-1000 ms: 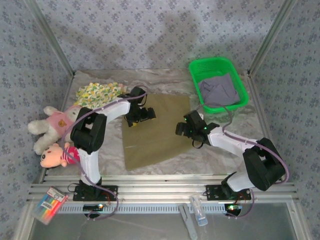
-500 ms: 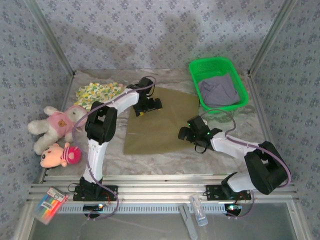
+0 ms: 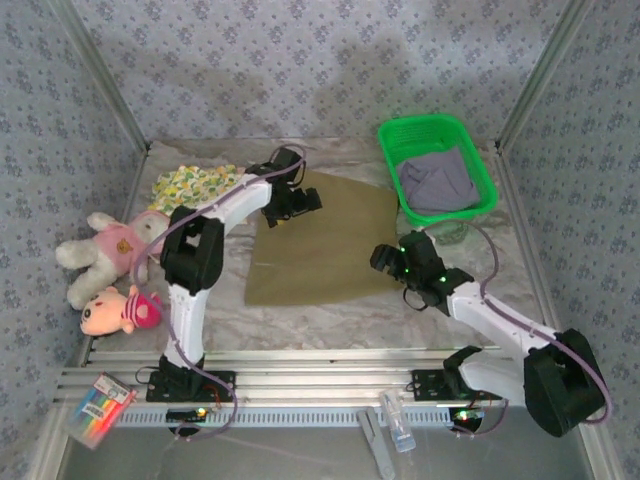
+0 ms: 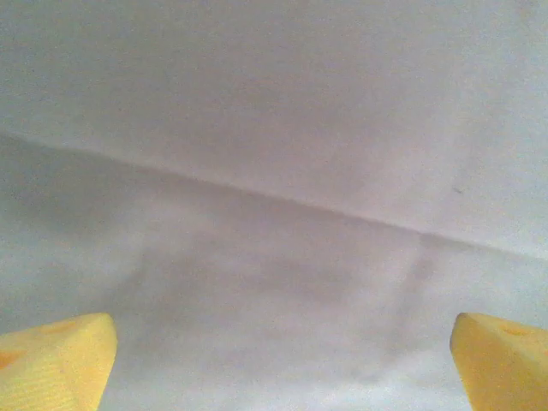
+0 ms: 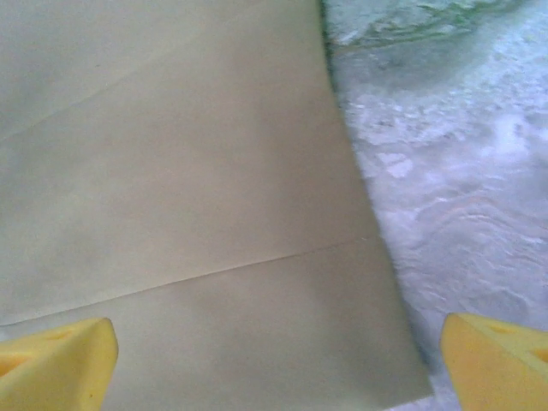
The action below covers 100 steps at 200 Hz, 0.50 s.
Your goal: Fold and stack the skirts
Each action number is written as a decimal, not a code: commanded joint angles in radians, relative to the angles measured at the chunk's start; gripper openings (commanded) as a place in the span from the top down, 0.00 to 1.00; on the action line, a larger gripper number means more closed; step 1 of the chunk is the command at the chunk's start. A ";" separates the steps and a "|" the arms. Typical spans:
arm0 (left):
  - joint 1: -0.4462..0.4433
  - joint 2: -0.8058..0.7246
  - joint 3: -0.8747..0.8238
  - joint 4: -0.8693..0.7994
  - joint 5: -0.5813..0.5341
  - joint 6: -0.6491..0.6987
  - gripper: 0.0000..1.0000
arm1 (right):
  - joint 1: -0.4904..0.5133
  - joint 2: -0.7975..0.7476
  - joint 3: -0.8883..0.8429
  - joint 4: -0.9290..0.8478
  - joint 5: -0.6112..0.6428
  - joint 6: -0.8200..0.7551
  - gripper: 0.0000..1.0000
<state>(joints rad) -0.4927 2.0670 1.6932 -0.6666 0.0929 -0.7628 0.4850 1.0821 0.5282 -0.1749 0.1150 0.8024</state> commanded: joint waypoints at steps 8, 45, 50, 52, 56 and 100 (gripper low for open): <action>-0.016 -0.229 -0.132 0.097 0.015 -0.053 0.00 | -0.040 -0.092 -0.071 -0.020 -0.033 0.042 0.03; -0.014 -0.481 -0.373 0.131 -0.006 -0.085 0.00 | -0.082 -0.193 -0.151 -0.053 -0.030 0.104 0.14; -0.013 -0.517 -0.407 0.133 -0.015 -0.090 0.00 | -0.090 -0.199 -0.159 -0.049 -0.040 0.102 0.15; -0.011 -0.534 -0.419 0.132 -0.018 -0.094 0.00 | -0.093 -0.202 -0.163 -0.048 -0.044 0.102 0.16; -0.011 -0.558 -0.446 0.131 -0.026 -0.101 0.00 | -0.099 -0.204 -0.167 -0.043 -0.048 0.097 0.17; 0.042 -0.864 -0.694 0.033 -0.112 -0.176 0.00 | -0.135 -0.182 -0.195 0.031 -0.119 0.017 0.42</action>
<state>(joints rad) -0.4839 1.3312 1.0763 -0.5594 0.0502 -0.8825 0.3599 0.8928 0.3523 -0.1852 0.0330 0.8532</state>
